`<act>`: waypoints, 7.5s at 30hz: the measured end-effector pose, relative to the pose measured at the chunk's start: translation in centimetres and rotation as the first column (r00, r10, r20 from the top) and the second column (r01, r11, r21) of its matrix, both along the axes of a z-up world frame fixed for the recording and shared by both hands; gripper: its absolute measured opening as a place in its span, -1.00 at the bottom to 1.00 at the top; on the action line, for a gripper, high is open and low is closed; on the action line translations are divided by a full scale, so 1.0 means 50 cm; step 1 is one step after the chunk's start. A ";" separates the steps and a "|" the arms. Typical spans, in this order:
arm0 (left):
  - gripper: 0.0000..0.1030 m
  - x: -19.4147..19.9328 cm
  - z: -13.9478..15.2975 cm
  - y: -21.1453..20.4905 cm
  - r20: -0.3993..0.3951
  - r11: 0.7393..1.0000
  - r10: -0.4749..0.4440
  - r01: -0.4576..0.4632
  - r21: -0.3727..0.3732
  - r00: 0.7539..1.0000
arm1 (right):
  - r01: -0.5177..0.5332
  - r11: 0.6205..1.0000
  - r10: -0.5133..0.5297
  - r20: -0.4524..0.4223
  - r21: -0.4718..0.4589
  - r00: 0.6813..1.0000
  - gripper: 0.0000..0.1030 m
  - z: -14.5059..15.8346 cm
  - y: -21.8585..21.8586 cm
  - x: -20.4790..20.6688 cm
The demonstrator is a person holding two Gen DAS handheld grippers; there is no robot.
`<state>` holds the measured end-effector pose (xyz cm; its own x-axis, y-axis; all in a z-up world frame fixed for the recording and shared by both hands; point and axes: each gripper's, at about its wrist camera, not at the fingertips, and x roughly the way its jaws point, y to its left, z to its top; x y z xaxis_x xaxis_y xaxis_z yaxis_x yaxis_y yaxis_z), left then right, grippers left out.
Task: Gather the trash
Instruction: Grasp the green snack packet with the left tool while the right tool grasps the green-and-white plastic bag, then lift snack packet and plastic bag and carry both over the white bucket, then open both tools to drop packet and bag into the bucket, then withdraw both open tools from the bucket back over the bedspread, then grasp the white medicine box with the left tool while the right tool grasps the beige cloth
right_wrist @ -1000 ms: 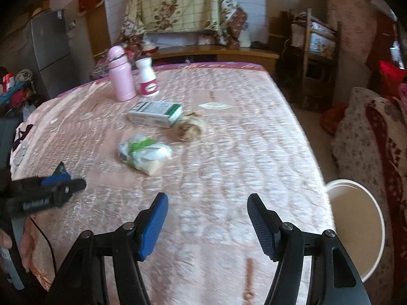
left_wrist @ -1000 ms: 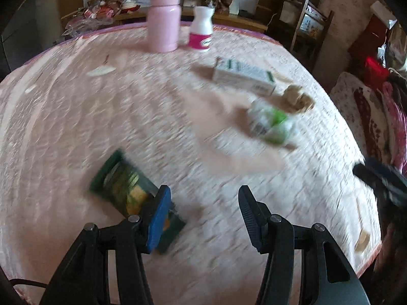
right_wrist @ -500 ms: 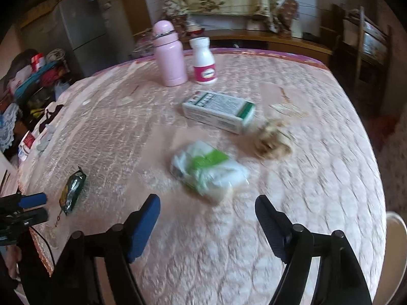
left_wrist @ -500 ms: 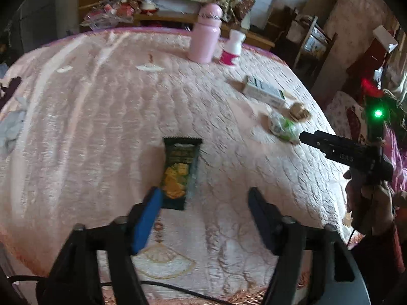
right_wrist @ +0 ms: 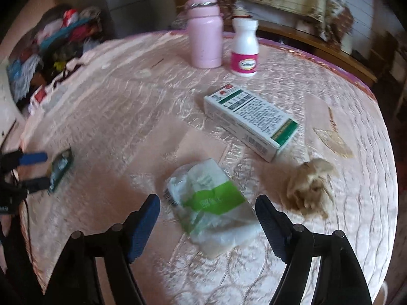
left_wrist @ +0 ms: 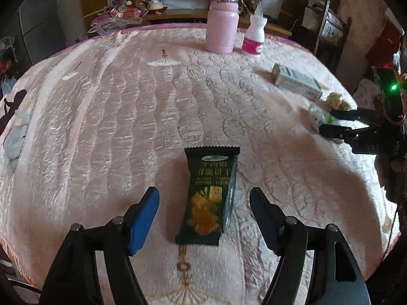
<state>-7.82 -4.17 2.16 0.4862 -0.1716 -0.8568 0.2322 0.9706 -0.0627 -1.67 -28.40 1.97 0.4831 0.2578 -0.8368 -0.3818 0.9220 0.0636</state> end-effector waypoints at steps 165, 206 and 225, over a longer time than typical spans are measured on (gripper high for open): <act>-0.01 -0.101 0.092 -0.710 0.115 0.857 -0.495 0.506 -0.100 0.861 | 0.809 0.574 -0.819 0.103 0.124 0.565 0.36 0.047 -0.562 -0.523; 0.11 0.400 -0.011 -0.368 -0.009 0.993 -0.105 0.105 0.049 0.994 | 0.447 0.847 -0.475 0.032 0.289 0.879 -0.45 0.009 -0.227 -0.009; 0.50 0.222 0.013 -0.449 0.031 0.974 -0.225 0.226 -0.017 0.974 | 0.478 0.833 -0.507 0.039 0.279 0.861 -0.45 0.039 -0.281 -0.197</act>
<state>3.29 -26.63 2.81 0.4571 -0.2973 -0.8383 0.4471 0.8915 -0.0724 -11.52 -42.47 3.91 0.6848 0.1552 -0.7120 0.1010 0.9474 0.3037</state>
